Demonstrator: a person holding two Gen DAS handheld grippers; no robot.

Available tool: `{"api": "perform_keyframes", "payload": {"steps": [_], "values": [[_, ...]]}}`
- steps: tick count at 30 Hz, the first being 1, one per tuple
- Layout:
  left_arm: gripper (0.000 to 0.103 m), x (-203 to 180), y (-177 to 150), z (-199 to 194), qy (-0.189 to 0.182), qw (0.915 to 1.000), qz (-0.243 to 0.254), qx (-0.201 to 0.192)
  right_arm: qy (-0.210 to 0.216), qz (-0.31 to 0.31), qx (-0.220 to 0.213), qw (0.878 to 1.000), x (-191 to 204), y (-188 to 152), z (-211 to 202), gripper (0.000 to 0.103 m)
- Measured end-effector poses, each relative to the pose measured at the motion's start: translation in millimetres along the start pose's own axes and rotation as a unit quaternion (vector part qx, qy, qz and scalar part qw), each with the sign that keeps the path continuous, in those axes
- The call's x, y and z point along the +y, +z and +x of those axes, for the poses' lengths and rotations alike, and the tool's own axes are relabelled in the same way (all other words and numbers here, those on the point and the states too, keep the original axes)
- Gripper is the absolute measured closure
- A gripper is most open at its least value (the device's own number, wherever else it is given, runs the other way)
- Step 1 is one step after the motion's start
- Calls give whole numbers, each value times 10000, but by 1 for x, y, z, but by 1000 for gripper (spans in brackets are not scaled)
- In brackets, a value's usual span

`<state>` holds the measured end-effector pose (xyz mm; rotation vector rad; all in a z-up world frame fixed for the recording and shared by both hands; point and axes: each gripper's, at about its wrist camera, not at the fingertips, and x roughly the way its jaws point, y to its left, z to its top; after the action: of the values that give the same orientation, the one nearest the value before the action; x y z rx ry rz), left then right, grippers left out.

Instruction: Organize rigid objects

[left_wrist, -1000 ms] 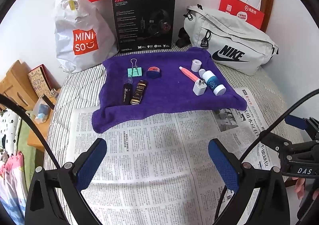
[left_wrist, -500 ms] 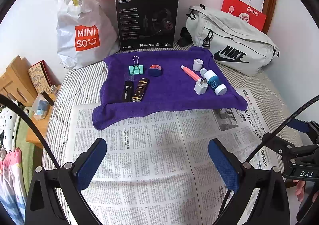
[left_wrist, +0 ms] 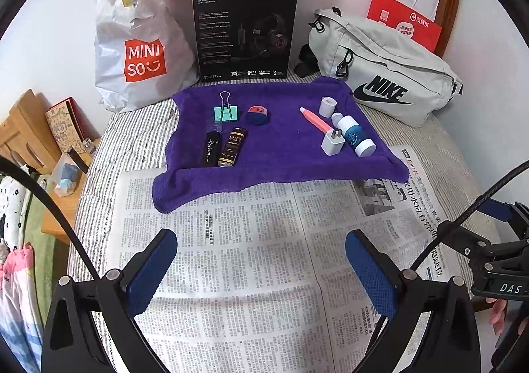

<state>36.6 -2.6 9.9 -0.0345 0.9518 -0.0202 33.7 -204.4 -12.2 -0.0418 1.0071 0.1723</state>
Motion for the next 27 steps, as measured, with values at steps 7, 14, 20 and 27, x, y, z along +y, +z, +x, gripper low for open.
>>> {"api": "perform_keyframes", "payload": {"steps": [7,14,20,27], "values": [[0,1,0,0,29,10000,-28,-9,-3,4,-12,10000,0,-1,-1,1],[0,5,1,-3,45,10000,-51,-20,5,-36,-10,10000,1,0,-1,1],[0,8,1,-1,37,10000,-69,-5,3,-58,1,10000,3,-1,-2,1],[0,10,0,-3,46,9999,-104,-16,15,-82,-19,10000,6,-1,-3,1]]}}
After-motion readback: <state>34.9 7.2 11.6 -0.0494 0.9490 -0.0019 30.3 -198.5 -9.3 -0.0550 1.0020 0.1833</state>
